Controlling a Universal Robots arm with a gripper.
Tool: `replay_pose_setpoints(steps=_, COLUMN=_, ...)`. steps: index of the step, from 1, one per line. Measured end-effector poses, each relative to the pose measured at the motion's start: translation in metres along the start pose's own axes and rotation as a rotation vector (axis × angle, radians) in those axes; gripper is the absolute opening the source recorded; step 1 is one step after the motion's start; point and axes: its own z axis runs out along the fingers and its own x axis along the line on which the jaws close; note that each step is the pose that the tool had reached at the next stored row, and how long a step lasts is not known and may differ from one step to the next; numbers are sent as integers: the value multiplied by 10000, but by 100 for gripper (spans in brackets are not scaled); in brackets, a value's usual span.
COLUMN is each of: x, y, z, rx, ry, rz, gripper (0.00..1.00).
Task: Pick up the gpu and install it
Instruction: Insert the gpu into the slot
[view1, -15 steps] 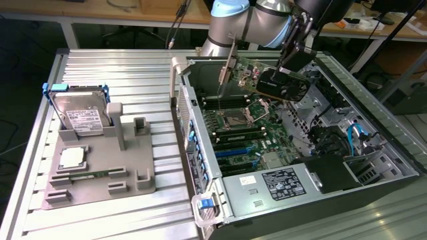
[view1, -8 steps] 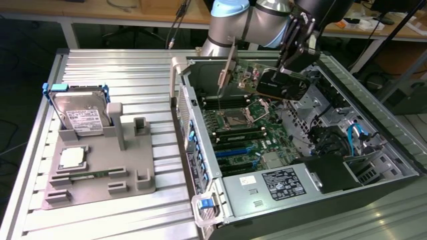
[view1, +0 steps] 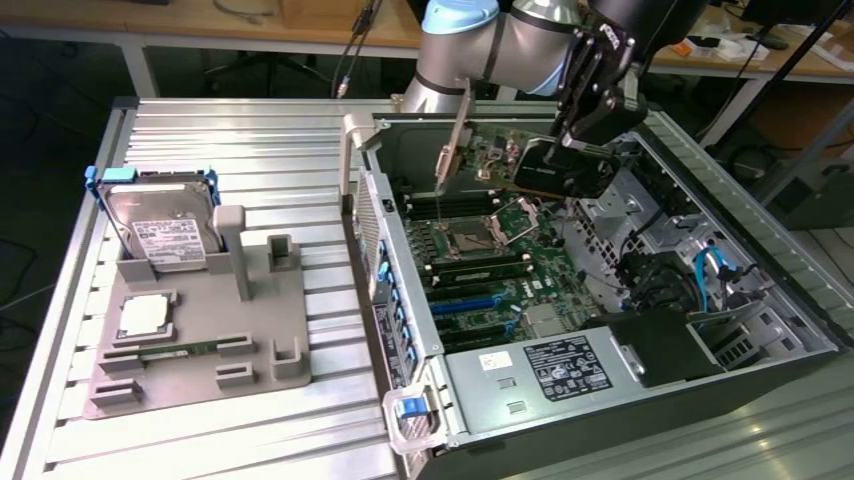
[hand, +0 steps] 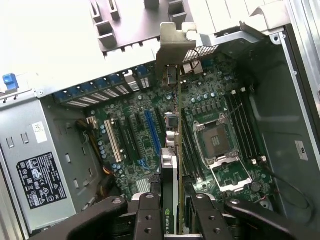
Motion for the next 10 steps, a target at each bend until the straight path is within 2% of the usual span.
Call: replay_pose_setpoints(steps=10, x=0, y=-1, z=0, rx=1, ry=59, rz=-866, gripper=27)
